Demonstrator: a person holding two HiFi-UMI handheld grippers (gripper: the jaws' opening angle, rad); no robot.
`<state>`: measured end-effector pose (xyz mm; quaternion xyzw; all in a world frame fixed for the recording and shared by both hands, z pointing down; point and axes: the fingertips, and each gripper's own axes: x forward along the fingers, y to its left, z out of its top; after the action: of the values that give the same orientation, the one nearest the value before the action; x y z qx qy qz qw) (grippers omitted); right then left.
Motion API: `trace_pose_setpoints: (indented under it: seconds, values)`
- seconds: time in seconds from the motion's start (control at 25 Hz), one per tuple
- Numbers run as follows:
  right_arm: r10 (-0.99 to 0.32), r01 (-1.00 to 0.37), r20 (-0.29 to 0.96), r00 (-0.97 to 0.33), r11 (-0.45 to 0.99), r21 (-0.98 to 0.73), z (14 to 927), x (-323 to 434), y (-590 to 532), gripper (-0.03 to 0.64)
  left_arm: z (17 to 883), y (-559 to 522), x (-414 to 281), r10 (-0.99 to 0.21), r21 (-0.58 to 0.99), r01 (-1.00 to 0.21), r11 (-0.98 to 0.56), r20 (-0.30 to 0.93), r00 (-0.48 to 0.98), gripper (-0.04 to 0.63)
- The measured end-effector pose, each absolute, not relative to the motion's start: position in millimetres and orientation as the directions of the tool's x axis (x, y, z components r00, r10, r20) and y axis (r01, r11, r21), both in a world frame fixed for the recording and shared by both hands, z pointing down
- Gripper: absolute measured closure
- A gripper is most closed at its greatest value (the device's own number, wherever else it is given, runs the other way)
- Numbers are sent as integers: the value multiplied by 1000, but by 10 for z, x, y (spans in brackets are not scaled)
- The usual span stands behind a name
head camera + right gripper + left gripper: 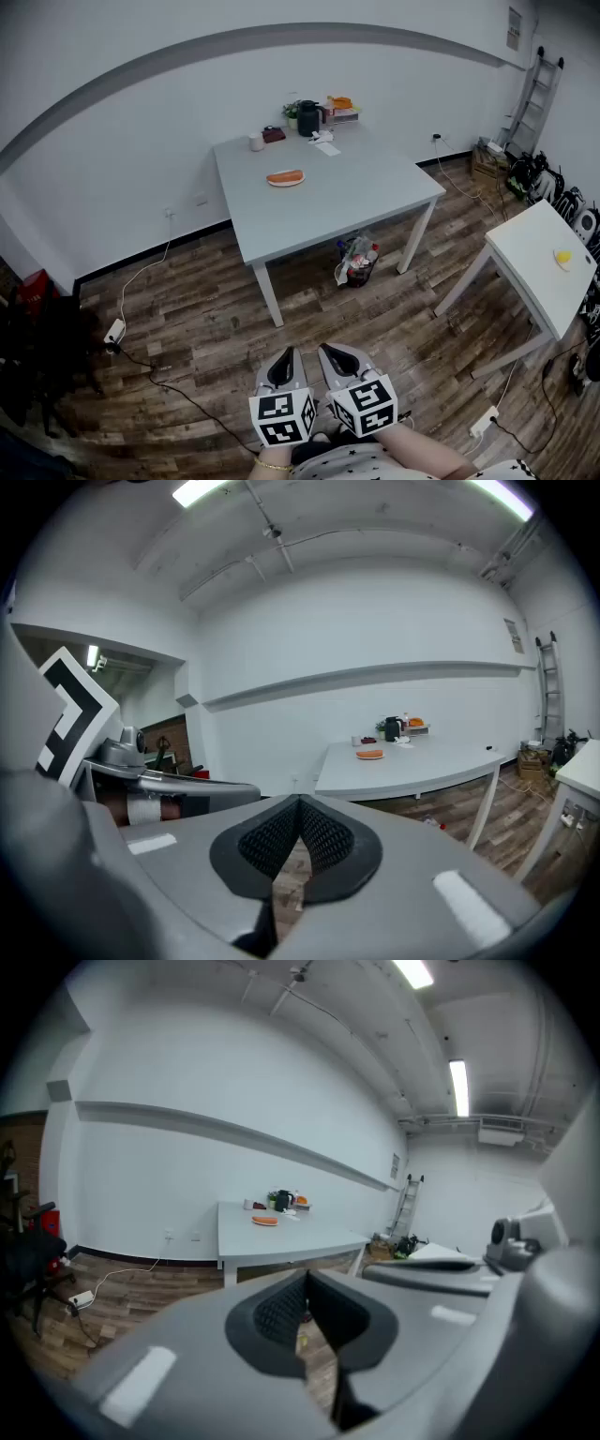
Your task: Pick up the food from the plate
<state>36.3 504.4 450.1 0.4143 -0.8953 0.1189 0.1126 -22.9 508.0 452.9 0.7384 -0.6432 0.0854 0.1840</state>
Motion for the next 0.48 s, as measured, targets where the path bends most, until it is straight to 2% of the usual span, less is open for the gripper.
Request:
trace_pose_setpoints:
  seconds: [0.48]
  values:
    - [-701, -759, 299, -648, 628, -171, 4673, 253, 4599, 623, 4743, 4671, -341, -908, 193, -976, -99, 384, 168, 586]
